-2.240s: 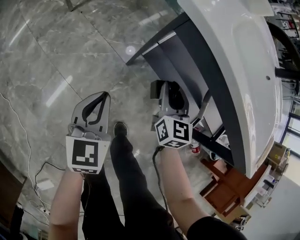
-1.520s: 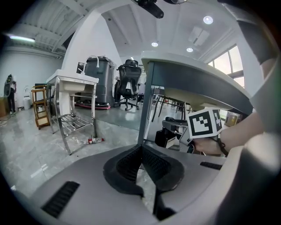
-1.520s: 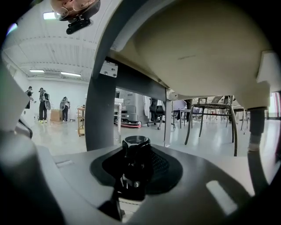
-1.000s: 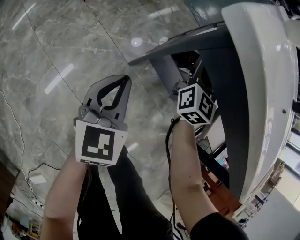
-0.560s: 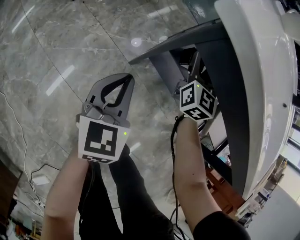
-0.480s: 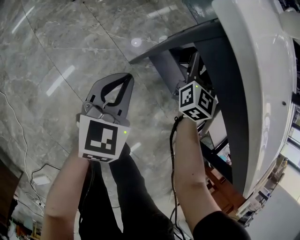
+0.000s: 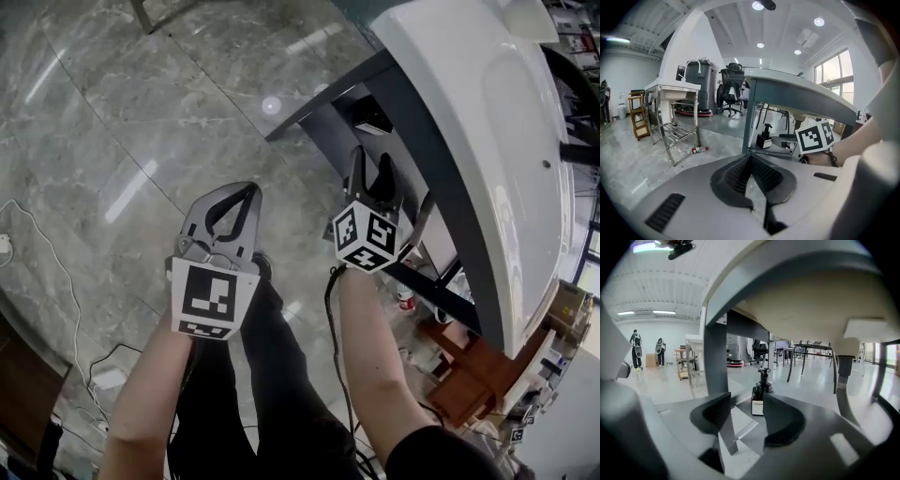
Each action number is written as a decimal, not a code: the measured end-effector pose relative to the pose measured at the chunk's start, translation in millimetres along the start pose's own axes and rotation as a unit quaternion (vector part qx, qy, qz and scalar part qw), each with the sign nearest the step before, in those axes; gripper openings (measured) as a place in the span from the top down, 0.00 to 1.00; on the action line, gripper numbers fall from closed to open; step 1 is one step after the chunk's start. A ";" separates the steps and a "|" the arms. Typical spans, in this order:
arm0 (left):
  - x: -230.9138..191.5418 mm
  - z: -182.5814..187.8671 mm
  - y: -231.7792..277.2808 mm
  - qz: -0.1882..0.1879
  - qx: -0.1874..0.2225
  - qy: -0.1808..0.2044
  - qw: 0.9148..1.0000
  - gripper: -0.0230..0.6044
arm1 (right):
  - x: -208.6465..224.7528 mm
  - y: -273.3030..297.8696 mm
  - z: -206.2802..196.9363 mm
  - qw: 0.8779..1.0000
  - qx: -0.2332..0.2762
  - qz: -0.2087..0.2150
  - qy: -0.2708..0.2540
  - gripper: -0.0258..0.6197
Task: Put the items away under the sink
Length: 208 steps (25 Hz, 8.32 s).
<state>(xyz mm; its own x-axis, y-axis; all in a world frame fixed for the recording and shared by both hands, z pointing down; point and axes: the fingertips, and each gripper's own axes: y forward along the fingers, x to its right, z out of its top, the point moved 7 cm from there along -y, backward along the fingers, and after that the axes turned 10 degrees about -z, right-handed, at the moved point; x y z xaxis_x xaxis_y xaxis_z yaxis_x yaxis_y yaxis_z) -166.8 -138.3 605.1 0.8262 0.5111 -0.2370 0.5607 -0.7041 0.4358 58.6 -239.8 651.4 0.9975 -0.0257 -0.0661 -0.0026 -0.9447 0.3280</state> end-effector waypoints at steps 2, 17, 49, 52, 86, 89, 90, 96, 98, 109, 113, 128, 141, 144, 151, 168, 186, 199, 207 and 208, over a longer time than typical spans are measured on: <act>4.0 5.4 -18.0 -0.004 0.004 -0.001 1.000 0.95 | -14.1 -24.2 9.8 1.000 0.001 0.010 0.012 0.64; 47.5 88.1 -185.3 -0.043 0.068 0.028 0.996 0.95 | -81.7 -246.5 138.5 0.997 0.033 0.033 0.062 0.96; 386.6 193.8 -154.8 -0.125 0.090 0.124 0.980 0.95 | 272.8 -450.4 186.1 0.985 0.073 -0.079 0.134 0.96; 407.5 193.3 -144.5 -0.118 0.093 0.132 0.980 0.95 | 304.1 -451.9 179.5 0.985 0.075 -0.081 0.133 0.96; 409.7 285.5 120.6 -0.259 0.032 0.162 0.952 0.95 | 420.1 -271.6 177.5 0.956 -0.134 -0.177 0.191 0.63; 398.6 285.4 142.2 -0.271 0.011 0.158 0.950 0.95 | 428.4 -254.6 169.0 0.946 -0.172 -0.206 0.181 0.63; 395.7 285.1 148.1 -0.274 0.005 0.158 0.949 0.95 | 430.8 -250.6 165.0 0.942 -0.187 -0.213 0.178 0.63; 388.8 291.8 179.2 -0.295 -0.008 0.172 0.940 0.95 | 440.6 -233.9 153.8 0.928 -0.227 -0.241 0.170 0.70; 389.4 292.9 185.2 -0.300 -0.010 0.174 0.938 0.95 | 442.8 -229.2 154.6 0.927 -0.236 -0.239 0.167 0.76; 399.2 299.4 174.5 -0.296 -0.002 0.191 0.936 0.95 | 443.7 -240.0 170.5 0.935 -0.209 -0.223 0.180 0.91; 402.0 282.5 145.2 -0.274 0.000 0.189 0.943 0.95 | 428.5 -261.1 173.0 0.948 -0.182 -0.189 0.180 0.91; 434.2 187.0 -29.9 -0.174 0.023 0.160 0.971 0.95 | 349.6 -415.7 164.4 0.984 -0.082 -0.036 0.156 0.91; 395.9 121.0 -153.6 -0.059 0.016 0.113 0.992 0.95 | 251.4 -448.7 95.5 0.983 -0.140 0.081 0.091 0.91; 377.5 122.6 -169.0 -0.038 0.017 0.103 0.994 0.95 | 231.4 -439.7 93.7 0.980 -0.155 0.096 0.082 0.91; 330.8 92.2 -186.5 -0.037 0.010 0.080 0.996 0.95 | 184.9 -424.9 72.9 0.977 -0.179 0.085 0.072 0.91; 237.9 -6.3 -175.7 -0.085 -0.019 0.044 0.995 0.95 | 135.2 -418.2 -27.2 0.970 -0.207 -0.055 0.119 0.91; 230.0 -42.5 -14.9 -0.091 -0.006 0.075 0.993 0.95 | 245.9 -224.3 -108.1 0.971 -0.147 -0.149 0.116 0.91; 251.2 -50.0 94.4 -0.089 -0.006 0.063 0.994 0.95 | 310.5 -126.9 -127.3 0.967 -0.156 -0.170 0.105 0.91; 253.2 -54.7 117.9 -0.092 -0.018 0.048 0.994 0.95 | 331.4 -87.3 -128.7 0.966 -0.173 -0.184 0.055 0.91; 252.3 -55.1 118.6 -0.092 -0.018 0.046 0.995 0.95 | 331.7 -84.1 -128.0 0.967 -0.172 -0.183 0.043 0.91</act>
<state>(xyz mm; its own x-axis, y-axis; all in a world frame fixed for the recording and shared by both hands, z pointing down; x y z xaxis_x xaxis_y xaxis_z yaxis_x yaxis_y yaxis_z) 105.1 -65.7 644.8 0.7001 0.6738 -0.2362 0.6983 -0.5770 0.4236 398.7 -127.0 722.5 0.9294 0.3309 -0.1633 0.3605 -0.7201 0.5929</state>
